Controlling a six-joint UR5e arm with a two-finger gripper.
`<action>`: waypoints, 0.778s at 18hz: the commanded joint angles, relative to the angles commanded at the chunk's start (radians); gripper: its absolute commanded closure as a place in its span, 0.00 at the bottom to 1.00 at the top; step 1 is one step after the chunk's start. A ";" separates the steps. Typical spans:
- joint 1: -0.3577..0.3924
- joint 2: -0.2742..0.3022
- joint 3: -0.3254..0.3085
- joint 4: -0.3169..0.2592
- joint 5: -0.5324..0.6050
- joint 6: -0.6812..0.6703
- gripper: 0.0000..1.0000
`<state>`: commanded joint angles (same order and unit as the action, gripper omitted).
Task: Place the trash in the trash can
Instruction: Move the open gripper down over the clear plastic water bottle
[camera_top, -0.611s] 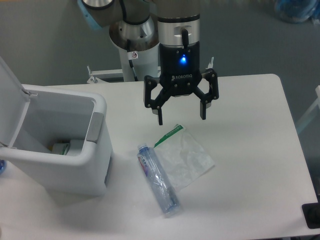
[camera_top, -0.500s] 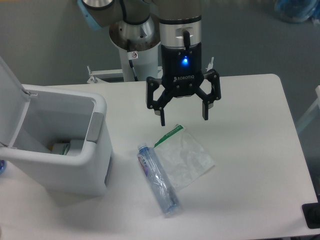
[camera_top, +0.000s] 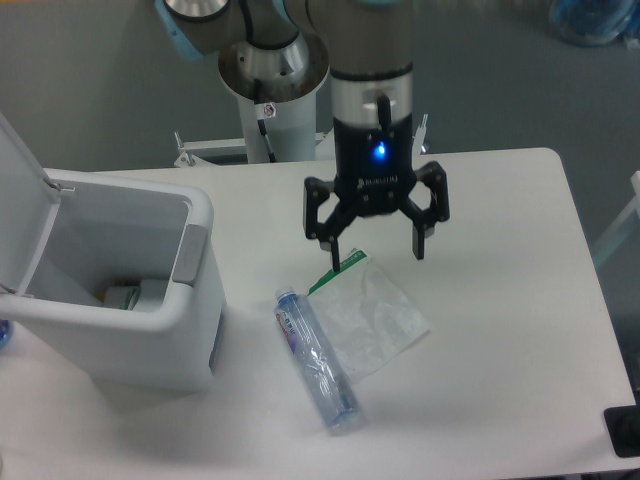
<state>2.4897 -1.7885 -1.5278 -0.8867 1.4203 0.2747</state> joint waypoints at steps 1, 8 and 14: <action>0.000 -0.005 -0.009 0.003 0.017 -0.011 0.00; -0.006 -0.100 -0.009 -0.001 0.016 -0.095 0.00; -0.061 -0.216 0.021 -0.009 0.011 -0.123 0.00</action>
<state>2.4284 -2.0047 -1.5065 -0.8958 1.4312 0.1519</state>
